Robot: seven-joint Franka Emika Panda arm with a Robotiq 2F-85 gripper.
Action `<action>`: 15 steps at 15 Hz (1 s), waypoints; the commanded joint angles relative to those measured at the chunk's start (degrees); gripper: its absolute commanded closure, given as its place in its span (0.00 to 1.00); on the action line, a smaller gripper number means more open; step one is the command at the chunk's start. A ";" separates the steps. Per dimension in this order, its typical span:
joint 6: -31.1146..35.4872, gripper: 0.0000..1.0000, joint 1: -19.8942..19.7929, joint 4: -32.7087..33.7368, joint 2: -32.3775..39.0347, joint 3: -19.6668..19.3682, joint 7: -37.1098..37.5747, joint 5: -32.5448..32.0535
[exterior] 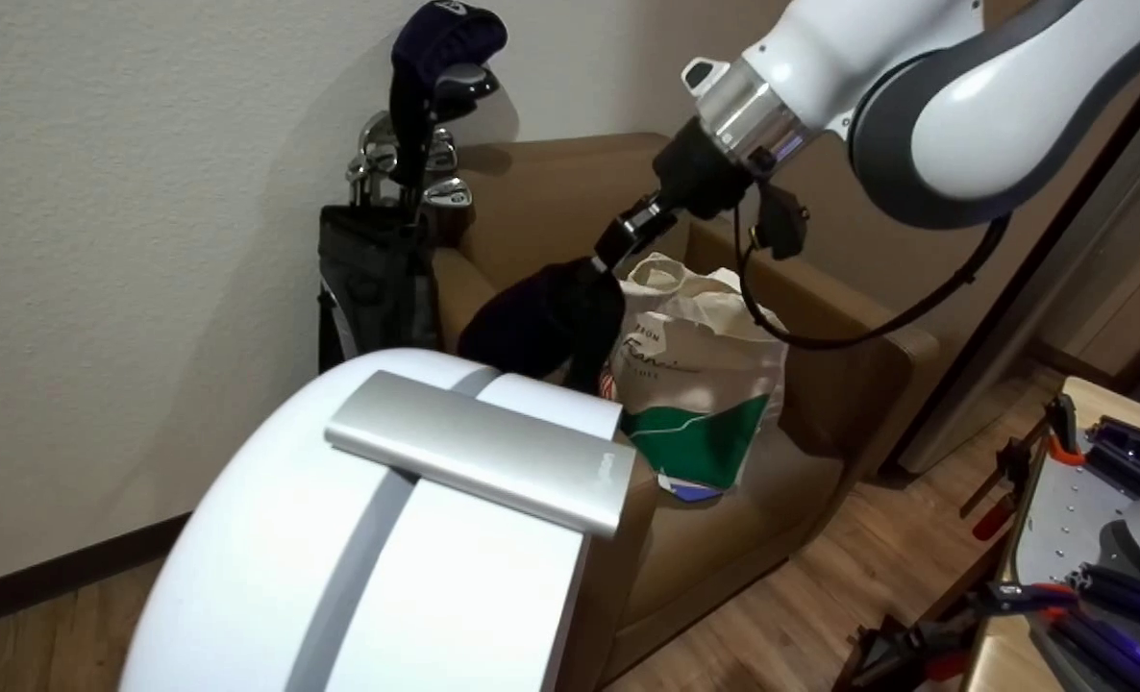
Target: Put the power bank on the white thing and the sock in the bag
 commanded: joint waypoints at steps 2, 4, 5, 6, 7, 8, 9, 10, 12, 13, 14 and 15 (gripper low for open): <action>2.32 0.93 1.54 -2.80 -9.28 -2.94 4.75 1.83; 2.60 0.93 1.11 -2.41 -11.30 -4.62 6.69 1.82; 2.75 0.93 0.82 -2.40 -12.35 -5.59 7.78 1.86; 3.14 0.93 3.46 -2.68 -14.01 -9.68 6.92 4.69; 2.97 0.93 3.56 -2.79 -14.99 -11.24 7.32 5.48; 3.37 0.93 3.48 -3.40 -16.21 -13.44 7.15 6.45; 4.02 0.94 3.23 -4.05 -17.20 -15.51 6.74 7.05; 4.21 0.93 2.70 -4.44 -17.65 -17.66 6.24 7.33; 4.42 0.93 1.50 -4.81 -17.14 -21.30 5.73 7.36; 3.49 0.93 1.02 -4.76 -15.81 -22.64 5.69 7.42; 2.28 0.93 0.78 -4.91 -14.26 -24.08 5.56 7.34; 1.89 0.94 0.53 -5.46 -12.92 -25.34 5.34 7.16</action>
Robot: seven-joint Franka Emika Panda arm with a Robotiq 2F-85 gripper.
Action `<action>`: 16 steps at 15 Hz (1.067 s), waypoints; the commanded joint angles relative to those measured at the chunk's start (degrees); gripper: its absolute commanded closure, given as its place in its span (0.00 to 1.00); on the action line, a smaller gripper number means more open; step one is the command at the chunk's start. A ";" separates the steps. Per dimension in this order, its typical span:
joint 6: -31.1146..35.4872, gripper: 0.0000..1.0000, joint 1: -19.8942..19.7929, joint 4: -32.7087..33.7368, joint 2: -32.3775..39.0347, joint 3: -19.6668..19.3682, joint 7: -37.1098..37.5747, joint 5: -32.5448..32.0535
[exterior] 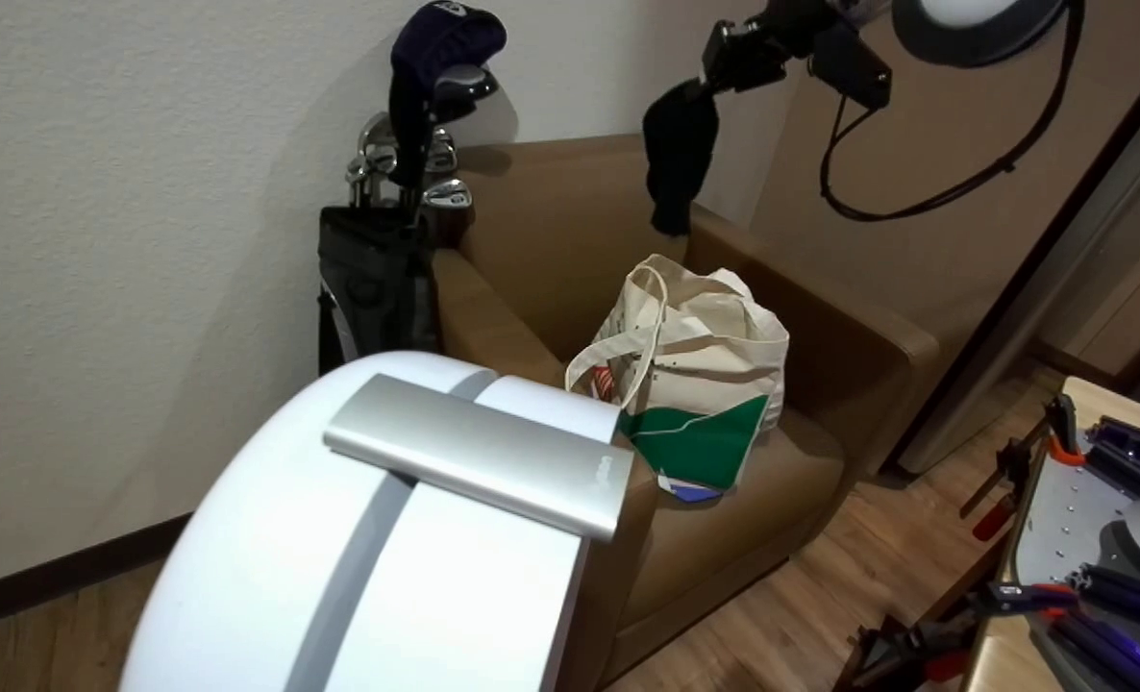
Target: Put the power bank on the white thing and the sock in the bag
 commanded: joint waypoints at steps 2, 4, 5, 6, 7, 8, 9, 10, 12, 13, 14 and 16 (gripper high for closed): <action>-2.51 0.93 -0.08 -2.33 6.27 -4.04 -1.09 1.30; -6.02 0.93 1.04 -2.64 9.52 -4.01 -0.38 1.44; -7.02 0.93 1.81 -2.78 11.18 -4.97 1.39 -0.75; -8.79 0.94 1.85 -2.40 12.45 -4.01 -0.27 1.12; -12.10 0.93 -0.45 -1.74 13.41 -0.02 -1.28 2.53; -14.67 0.93 -1.11 -1.37 14.25 1.36 -1.88 3.35; -17.21 0.93 0.03 -0.95 15.08 0.91 -2.02 4.20; -19.45 0.93 -0.50 -0.43 15.78 2.09 -2.94 5.36; -22.74 0.94 -0.16 0.05 16.75 2.65 -3.34 6.74; -23.88 0.93 -0.07 0.32 17.20 2.82 -3.64 7.20; -24.91 0.93 0.02 0.73 17.70 2.88 -3.83 7.65; -25.00 0.68 0.14 1.08 18.43 2.73 -3.43 8.71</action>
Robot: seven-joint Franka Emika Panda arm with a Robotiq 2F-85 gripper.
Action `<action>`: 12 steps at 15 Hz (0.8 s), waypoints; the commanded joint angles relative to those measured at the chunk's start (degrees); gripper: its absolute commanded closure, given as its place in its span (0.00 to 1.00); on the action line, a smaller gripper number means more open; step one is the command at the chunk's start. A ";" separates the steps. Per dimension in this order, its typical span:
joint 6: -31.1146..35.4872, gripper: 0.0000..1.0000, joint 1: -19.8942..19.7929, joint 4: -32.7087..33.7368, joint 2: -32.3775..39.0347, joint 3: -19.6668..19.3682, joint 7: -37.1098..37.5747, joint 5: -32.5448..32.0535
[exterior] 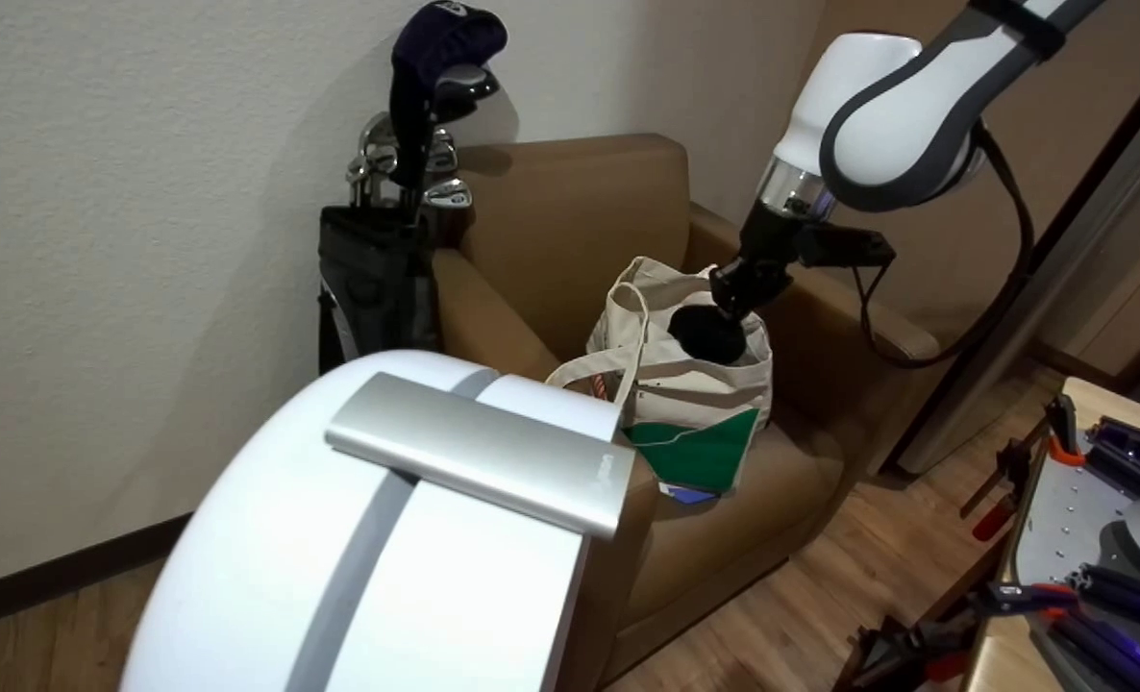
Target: Put the power bank on the white thing and the sock in the bag
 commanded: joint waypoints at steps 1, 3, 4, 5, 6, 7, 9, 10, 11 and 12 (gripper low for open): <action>-1.71 0.66 -0.60 1.54 1.73 0.73 -2.42 3.48; -0.77 0.54 -0.69 1.69 2.21 1.09 -2.97 4.15; -0.79 0.47 -0.76 1.95 2.47 1.35 -3.21 4.48; -0.70 0.42 -0.72 2.08 2.64 1.46 -3.34 4.63; -0.67 0.36 -0.66 2.26 2.81 1.57 -3.54 4.75; -0.77 0.29 -0.63 2.40 2.86 1.74 -3.65 4.86; -0.90 0.16 -0.37 2.59 2.89 1.80 -3.36 4.64; -0.81 0.10 -0.31 2.66 2.91 1.87 -3.26 4.61; -0.60 0.02 -0.23 2.66 2.88 1.90 -3.19 4.53; -0.56 0.01 -0.15 2.75 2.90 1.91 -3.05 4.46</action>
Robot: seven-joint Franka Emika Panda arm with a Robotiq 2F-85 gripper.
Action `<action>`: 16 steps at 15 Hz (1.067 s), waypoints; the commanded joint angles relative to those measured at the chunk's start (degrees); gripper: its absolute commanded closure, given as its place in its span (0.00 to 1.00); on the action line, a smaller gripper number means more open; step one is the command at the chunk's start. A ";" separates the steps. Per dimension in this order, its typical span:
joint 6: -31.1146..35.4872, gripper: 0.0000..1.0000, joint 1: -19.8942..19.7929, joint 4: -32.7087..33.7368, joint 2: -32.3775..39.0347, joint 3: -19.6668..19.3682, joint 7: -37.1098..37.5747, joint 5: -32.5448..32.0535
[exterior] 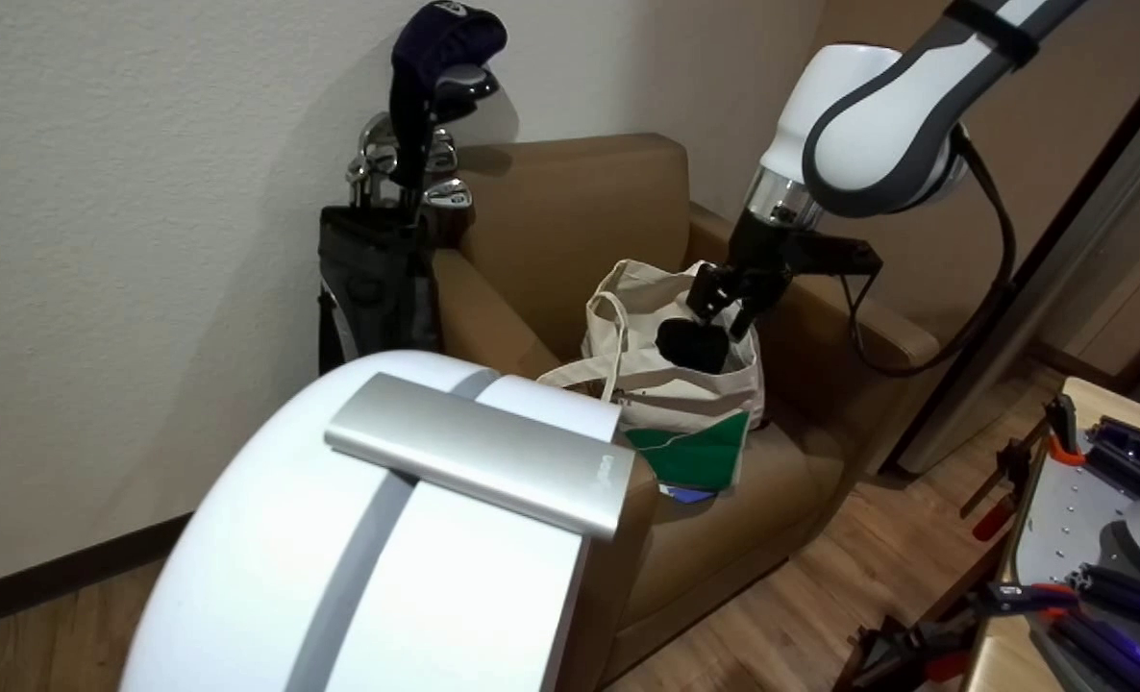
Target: Put the power bank on the white thing and the sock in the bag
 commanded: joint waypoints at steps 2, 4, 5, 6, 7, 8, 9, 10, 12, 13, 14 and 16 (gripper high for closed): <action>-0.16 0.00 -0.16 0.89 0.46 0.70 -2.22 2.17; -0.06 0.00 -0.28 1.02 0.48 0.92 -2.45 2.35; -0.01 0.00 -0.33 1.07 0.43 1.12 -2.57 2.50; 0.00 0.00 -0.36 1.10 0.38 1.28 -2.62 2.61; 0.03 0.00 -0.23 1.10 0.28 1.37 -2.54 2.57; 0.08 0.00 -0.11 1.12 0.24 1.46 -2.49 2.49; 0.12 0.00 0.16 1.14 0.22 1.45 -2.29 2.23; 0.07 0.00 0.40 1.18 0.19 1.47 -2.14 2.03; -0.57 0.00 1.41 0.87 -0.48 1.12 -1.38 0.97; -0.76 0.00 2.82 0.31 -1.42 0.33 0.00 -0.27; -1.25 0.00 3.66 -0.09 -2.14 0.01 0.32 -1.02; -3.10 0.00 5.55 -0.93 -4.32 -0.15 0.60 -2.35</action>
